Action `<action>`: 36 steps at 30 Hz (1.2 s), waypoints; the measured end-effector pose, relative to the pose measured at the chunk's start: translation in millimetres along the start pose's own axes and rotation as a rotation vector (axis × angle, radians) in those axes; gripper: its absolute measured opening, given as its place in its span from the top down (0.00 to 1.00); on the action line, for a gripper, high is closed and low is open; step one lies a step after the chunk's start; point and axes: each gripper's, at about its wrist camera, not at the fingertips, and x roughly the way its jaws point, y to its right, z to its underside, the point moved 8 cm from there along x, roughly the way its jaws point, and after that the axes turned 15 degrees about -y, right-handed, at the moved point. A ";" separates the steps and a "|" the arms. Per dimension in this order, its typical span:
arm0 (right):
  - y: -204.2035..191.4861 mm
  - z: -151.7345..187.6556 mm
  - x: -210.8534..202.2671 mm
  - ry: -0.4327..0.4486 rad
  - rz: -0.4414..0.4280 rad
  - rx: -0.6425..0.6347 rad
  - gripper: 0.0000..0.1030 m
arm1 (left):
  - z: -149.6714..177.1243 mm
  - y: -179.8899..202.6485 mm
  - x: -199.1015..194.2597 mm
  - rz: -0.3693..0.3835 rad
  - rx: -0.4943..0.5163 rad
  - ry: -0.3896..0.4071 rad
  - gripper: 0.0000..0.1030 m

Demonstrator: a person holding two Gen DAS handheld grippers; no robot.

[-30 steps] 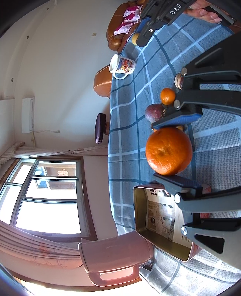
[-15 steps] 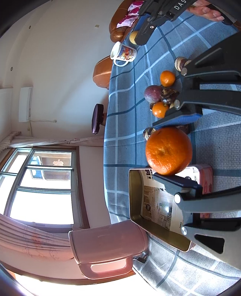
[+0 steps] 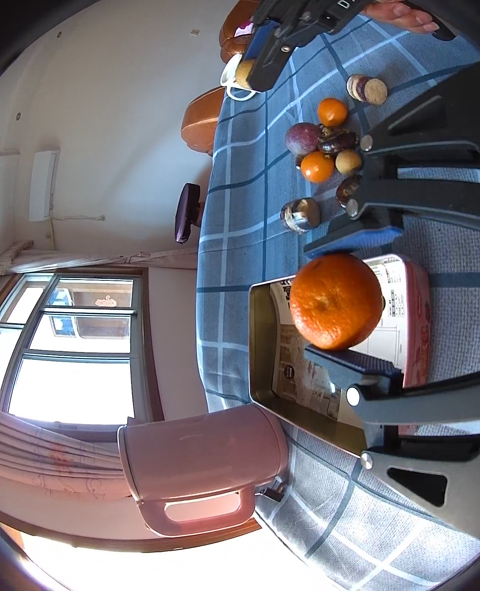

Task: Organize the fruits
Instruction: 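Release the orange into the tin box with the left tool while the right tool drops the yellow fruit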

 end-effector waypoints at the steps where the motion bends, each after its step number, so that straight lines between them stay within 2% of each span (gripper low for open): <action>1: -3.9 -2.4 2.3 -0.002 -0.007 -0.008 0.74 | -0.5 -3.6 1.2 -0.006 -0.003 -0.005 0.52; 14: -39.3 -28.5 28.5 -0.035 -0.080 -0.088 0.74 | -12.6 -51.1 15.6 -0.075 -0.048 -0.048 0.52; 25: -67.1 -36.1 56.6 -0.085 -0.138 -0.110 0.74 | -13.8 -69.4 31.0 -0.058 -0.026 -0.103 0.52; 36: -88.6 -46.7 93.3 -0.143 -0.205 -0.111 0.74 | -15.3 -83.6 42.9 -0.077 0.008 -0.140 0.52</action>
